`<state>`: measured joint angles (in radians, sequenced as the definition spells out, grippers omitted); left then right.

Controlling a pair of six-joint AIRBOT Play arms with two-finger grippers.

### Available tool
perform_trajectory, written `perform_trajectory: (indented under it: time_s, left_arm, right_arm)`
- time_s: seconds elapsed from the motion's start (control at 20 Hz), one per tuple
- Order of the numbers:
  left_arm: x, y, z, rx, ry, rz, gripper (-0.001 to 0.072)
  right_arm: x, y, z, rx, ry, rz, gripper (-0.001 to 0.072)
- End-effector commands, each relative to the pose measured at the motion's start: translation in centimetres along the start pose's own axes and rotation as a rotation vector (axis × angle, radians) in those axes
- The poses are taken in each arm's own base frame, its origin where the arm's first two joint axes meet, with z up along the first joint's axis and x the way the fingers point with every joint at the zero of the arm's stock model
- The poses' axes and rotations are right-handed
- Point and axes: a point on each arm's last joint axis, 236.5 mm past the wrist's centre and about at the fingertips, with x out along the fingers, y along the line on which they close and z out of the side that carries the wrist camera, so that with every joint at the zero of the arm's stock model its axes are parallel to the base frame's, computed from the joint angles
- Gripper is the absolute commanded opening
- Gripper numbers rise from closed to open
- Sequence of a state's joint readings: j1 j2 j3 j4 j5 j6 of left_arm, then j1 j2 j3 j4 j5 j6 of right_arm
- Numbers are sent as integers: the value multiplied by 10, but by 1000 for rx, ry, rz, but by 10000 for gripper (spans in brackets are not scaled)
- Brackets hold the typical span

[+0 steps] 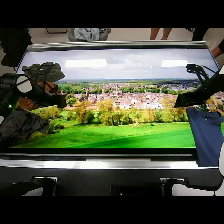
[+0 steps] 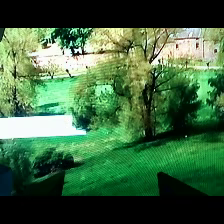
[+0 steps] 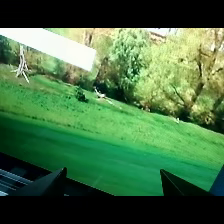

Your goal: Fold the shirts.

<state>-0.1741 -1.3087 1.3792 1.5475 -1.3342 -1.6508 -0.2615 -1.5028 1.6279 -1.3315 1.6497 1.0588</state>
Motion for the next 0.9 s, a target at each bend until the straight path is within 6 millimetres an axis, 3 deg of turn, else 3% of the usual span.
perform_trajectory:
  time_s: [0.0,0.75,0.85]
  left_arm:
    - [0,0,0,0,-1,0,711]
    - [0,0,0,0,-1,0,712]
    - [1,-1,8,0,-33,-3,712]
  right_arm:
    - [0,0,0,-1,1,1,675]
    - [0,0,1,-1,-1,0,674]
    - [0,-3,7,-1,-27,-14,675]
